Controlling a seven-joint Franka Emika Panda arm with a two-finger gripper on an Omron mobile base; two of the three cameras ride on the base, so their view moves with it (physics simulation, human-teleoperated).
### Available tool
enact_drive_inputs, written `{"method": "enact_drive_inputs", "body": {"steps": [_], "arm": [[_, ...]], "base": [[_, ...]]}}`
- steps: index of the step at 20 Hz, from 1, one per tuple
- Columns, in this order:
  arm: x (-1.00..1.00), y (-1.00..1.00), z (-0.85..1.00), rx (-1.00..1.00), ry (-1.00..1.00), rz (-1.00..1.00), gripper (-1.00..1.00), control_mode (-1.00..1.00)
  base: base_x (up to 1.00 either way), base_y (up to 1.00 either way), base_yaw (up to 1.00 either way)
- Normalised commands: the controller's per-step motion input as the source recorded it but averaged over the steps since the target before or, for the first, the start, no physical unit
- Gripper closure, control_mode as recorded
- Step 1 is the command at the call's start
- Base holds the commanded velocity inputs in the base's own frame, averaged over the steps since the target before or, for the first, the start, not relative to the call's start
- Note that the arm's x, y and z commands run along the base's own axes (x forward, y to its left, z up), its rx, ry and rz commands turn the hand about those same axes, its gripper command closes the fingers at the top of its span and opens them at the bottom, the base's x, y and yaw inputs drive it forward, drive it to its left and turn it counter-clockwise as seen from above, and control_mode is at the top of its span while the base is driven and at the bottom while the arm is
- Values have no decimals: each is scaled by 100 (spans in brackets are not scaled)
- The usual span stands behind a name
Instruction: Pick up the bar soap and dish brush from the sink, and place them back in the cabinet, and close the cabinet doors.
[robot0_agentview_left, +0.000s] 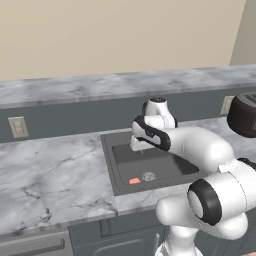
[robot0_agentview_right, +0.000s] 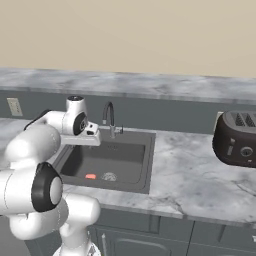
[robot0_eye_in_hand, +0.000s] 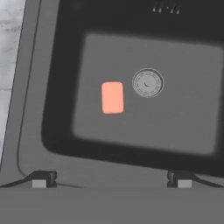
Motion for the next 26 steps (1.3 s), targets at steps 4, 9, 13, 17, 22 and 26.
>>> {"method": "enact_drive_inputs", "body": {"steps": [4, 9, 13, 17, 22, 26], "arm": [[12, 10, -17, 0, 7, 0, -100, -100], [8, 12, -24, 0, 7, 0, -100, -100], [8, 7, -25, 0, 5, 0, -100, -100], [8, 0, -19, 0, 0, 0, -100, -100], [0, 0, -18, 0, 0, 0, -100, -100], [0, 0, -22, 0, 0, 0, -100, -100]], "base": [[0, 0, 0], [0, 0, 0], [0, 0, 0], [0, 0, 0], [0, 0, 0], [0, 0, 0]]}}
